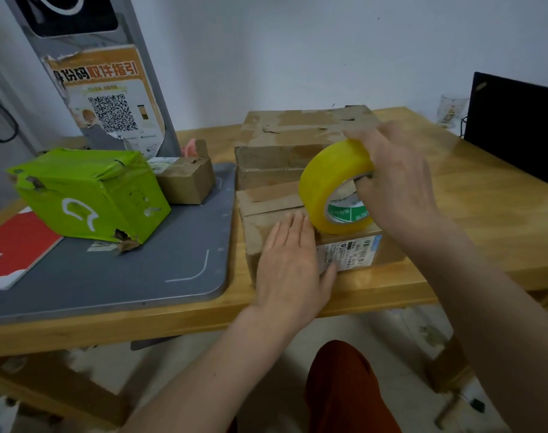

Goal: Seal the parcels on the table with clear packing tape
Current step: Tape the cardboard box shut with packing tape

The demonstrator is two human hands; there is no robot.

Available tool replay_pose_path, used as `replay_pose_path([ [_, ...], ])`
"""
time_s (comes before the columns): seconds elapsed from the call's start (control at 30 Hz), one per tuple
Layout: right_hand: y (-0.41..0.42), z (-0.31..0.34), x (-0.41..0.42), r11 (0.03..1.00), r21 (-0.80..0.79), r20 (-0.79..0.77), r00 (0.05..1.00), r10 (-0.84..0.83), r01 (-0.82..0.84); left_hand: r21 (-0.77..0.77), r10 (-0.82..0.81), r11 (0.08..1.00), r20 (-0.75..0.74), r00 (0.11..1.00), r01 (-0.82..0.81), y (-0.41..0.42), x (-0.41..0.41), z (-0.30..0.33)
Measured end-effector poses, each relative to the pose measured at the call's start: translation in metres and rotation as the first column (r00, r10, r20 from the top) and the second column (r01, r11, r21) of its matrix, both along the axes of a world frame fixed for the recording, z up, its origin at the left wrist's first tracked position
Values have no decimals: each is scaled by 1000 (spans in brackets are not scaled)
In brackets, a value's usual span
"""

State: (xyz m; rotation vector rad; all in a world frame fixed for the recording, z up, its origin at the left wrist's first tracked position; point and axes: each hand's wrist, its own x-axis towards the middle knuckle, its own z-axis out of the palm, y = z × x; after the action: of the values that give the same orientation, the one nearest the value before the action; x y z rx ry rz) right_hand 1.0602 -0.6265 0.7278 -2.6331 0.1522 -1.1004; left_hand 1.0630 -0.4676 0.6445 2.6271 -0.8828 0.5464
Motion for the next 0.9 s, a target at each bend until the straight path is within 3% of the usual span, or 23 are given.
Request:
replay_pose_path([
  [0.1,-13,-2,-2,963,267,53,998,16,-29,-32,7,999,62,998,-5,4,7,-4],
  [0.2,-17,-12,-4,811,574,98,992,75,-118,-78,8,997,17,1000,-7,4,8,-2],
  [0.27,-16,-26,-3,729,666,73,986,147,-158,-85,7,996,-2,1000,-7,4,12,-3],
  [0.37,-18,-32,-2,688,690,99,972,215,-223,-53,24,998,46,999,-22,5,15,-4],
  [0.6,-26,-18,-4,765,578,45,948,316,-282,18,62,997,241,968,-69,8,20,-12],
  [0.9,-29,-8,2,845,463,-82,936,343,-269,41,61,997,213,975,-71,15,21,-11],
])
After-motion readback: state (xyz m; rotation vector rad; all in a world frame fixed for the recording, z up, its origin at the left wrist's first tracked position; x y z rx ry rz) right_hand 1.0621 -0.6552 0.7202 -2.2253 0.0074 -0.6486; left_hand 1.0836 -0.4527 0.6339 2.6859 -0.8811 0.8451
